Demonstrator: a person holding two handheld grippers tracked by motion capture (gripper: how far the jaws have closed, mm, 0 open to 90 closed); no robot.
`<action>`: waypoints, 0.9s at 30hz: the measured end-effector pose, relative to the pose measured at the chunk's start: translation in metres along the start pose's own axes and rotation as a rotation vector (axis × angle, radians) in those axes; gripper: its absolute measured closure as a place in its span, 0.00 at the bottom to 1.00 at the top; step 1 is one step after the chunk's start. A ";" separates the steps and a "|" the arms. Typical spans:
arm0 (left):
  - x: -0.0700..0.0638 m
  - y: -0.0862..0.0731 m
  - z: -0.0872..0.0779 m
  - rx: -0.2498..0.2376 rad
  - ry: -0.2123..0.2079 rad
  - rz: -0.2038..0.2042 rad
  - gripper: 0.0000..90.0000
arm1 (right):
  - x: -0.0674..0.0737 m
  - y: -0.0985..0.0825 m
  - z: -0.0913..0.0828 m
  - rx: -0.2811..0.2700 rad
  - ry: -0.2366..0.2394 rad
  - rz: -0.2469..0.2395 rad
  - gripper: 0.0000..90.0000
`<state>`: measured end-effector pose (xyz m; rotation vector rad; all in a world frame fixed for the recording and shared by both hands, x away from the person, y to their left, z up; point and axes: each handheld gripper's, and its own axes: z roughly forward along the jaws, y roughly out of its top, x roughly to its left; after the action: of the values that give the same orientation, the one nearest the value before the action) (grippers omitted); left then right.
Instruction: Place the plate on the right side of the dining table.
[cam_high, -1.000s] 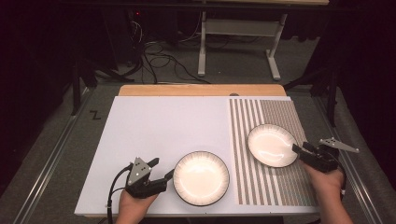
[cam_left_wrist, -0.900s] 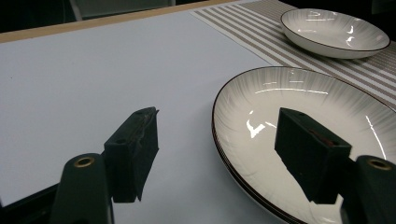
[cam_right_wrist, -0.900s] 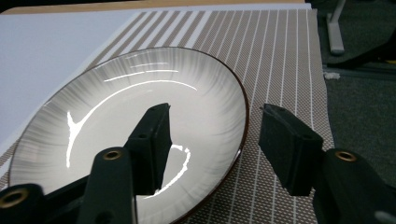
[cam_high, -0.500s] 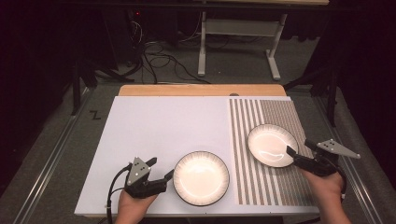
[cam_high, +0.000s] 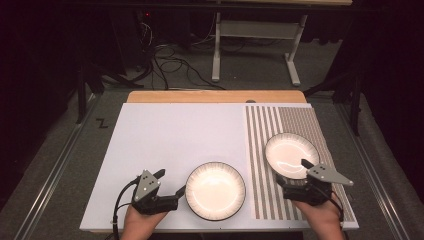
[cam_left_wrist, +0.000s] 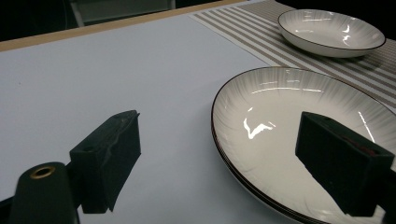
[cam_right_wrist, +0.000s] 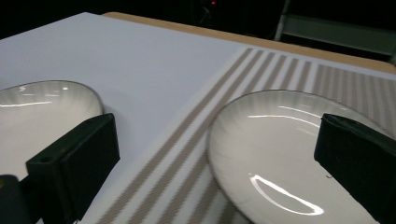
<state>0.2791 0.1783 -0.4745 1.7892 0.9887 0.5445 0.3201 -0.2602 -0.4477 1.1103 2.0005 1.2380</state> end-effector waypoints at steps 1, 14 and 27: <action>0.000 0.000 0.000 0.000 0.000 0.000 0.16 | 0.008 0.000 0.002 0.004 0.017 -0.002 0.01; -0.012 -0.001 -0.001 -0.014 -0.016 0.031 0.14 | 0.088 -0.019 0.001 -0.016 0.138 -0.182 0.00; -0.015 -0.004 0.001 -0.007 -0.019 0.012 0.13 | 0.065 -0.021 -0.008 -0.061 0.142 -0.101 0.00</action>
<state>0.2702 0.1660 -0.4776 1.7918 0.9626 0.5369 0.2722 -0.2135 -0.4643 0.9028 2.0810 1.3487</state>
